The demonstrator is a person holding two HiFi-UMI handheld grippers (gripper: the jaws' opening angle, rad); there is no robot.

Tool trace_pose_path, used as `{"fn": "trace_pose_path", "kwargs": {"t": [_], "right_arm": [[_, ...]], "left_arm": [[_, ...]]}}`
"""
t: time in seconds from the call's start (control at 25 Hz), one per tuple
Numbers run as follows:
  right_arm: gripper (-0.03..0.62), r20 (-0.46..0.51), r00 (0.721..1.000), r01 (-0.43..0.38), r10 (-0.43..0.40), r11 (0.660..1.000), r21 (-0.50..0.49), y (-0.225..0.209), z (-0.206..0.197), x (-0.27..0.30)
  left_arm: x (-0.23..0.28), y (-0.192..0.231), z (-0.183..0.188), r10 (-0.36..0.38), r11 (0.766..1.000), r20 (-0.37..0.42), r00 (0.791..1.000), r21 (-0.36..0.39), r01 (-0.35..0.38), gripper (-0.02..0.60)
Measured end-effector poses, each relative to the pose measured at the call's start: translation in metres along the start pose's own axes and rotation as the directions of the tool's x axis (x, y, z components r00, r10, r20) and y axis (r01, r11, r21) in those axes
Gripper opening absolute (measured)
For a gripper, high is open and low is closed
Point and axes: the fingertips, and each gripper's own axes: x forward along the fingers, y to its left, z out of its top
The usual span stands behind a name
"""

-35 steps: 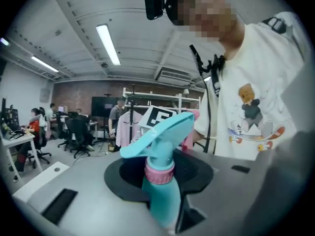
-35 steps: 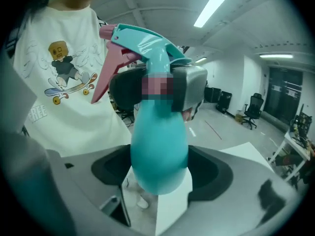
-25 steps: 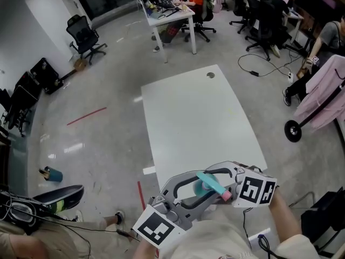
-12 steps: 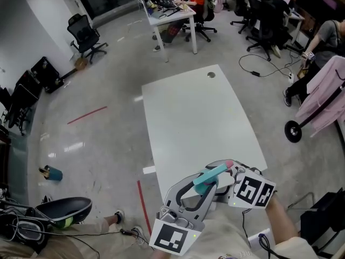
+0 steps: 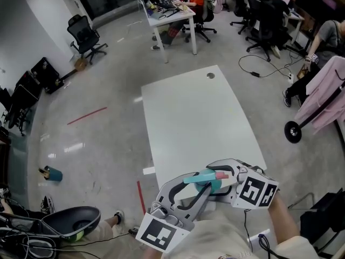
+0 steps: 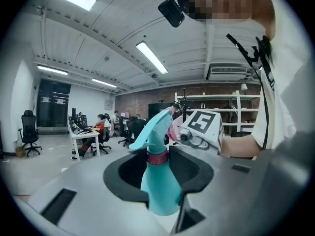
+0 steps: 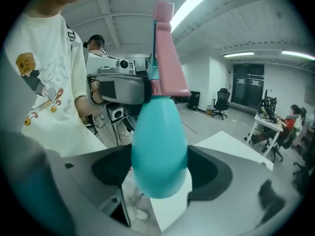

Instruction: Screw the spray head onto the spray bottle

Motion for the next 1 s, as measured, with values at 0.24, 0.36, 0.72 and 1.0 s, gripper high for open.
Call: {"fn": "trace_pose_path", "kwargs": {"t": [0.24,0.36,0.72,1.0], "right_arm": [[0.359,0.025,0.996,0.077,-0.083,0.981,0.175,-0.004,0.003,0.006],[0.359,0.048,0.996,0.066,-0.078,0.976,0.206,-0.002,0.002,0.004],[0.354,0.114,0.99,0.058,-0.078,0.985,0.165,0.0,0.009,-0.004],[0.351,0.145,0.967,0.197,-0.208,0.977,0.084,-0.014,0.019,-0.009]], "left_arm": [[-0.002,0.014,0.0,0.138,0.99,0.004,0.99,-0.037,-0.138,0.14],[-0.002,0.014,-0.001,0.15,0.987,0.002,0.989,-0.055,-0.15,0.14],[-0.01,0.013,0.002,0.058,0.994,0.024,0.998,-0.098,-0.055,0.138],[-0.011,0.018,0.014,0.013,0.994,0.014,1.0,-0.113,-0.011,0.129]]}}
